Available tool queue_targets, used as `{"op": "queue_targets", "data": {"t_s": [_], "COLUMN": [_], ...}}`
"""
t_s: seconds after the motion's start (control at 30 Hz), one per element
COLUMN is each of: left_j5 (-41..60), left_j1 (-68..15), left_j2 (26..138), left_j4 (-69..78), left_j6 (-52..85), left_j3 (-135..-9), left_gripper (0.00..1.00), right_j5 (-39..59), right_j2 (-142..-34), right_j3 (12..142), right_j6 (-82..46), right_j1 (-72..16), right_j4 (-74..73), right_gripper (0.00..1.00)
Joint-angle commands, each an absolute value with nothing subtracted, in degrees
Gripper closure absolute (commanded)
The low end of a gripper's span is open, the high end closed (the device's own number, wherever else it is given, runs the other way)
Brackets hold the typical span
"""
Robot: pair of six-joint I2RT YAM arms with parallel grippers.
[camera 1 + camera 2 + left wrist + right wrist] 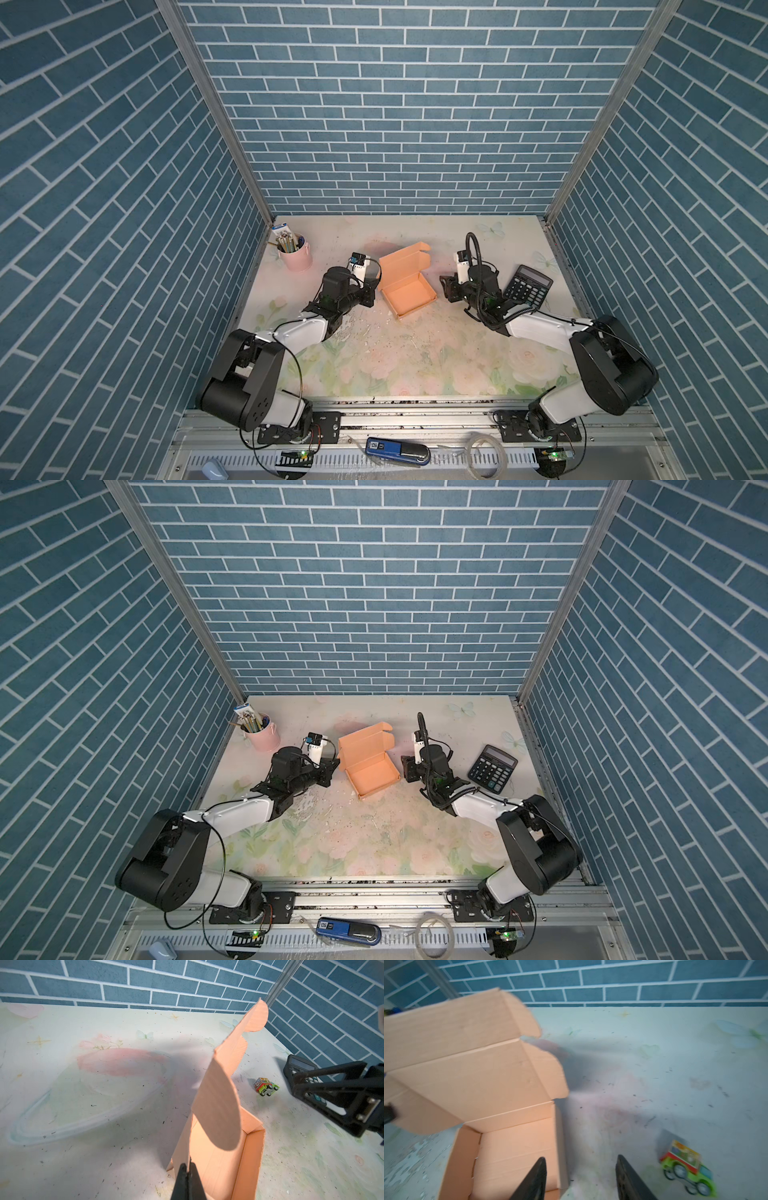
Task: Fold the paper box
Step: 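Move the right gripper over the green toy truck while the left holds the box wall, then lower the right gripper and grasp the green toy truck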
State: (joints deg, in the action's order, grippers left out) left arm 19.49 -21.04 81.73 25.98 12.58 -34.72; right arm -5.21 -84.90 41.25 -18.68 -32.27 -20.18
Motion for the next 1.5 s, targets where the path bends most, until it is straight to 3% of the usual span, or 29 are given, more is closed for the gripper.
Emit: {"op": "queue_targets", "data": {"t_s": [0.0, 0.17, 0.5, 1.47], "left_j5": [19.5, 20.3, 20.7, 21.2], "left_j1": [-21.4, -21.4, -21.5, -21.7], "left_j2": [80.2, 79.5, 77.4, 78.3], "left_j4": [26.5, 26.3, 26.1, 26.8], "left_j6": [11.7, 11.2, 10.9, 10.8], "left_j3": [-34.1, -33.6, -32.6, -32.4], "left_gripper": [1.0, 1.0, 1.0, 1.0], "right_j5": [-13.7, -13.9, -10.8, -5.5], "right_j2": [-83.7, -90.8, -100.8, -114.3], "right_j3": [45.0, 56.2, 69.3, 79.2], "right_j6": [-25.6, -30.8, -33.6, -36.0], "right_j1": [-29.6, -25.1, -21.1, -19.9], "right_j4": [-5.0, 13.4, 24.7, 29.9], "right_gripper": [0.44, 0.43, 0.4, 0.38]}}
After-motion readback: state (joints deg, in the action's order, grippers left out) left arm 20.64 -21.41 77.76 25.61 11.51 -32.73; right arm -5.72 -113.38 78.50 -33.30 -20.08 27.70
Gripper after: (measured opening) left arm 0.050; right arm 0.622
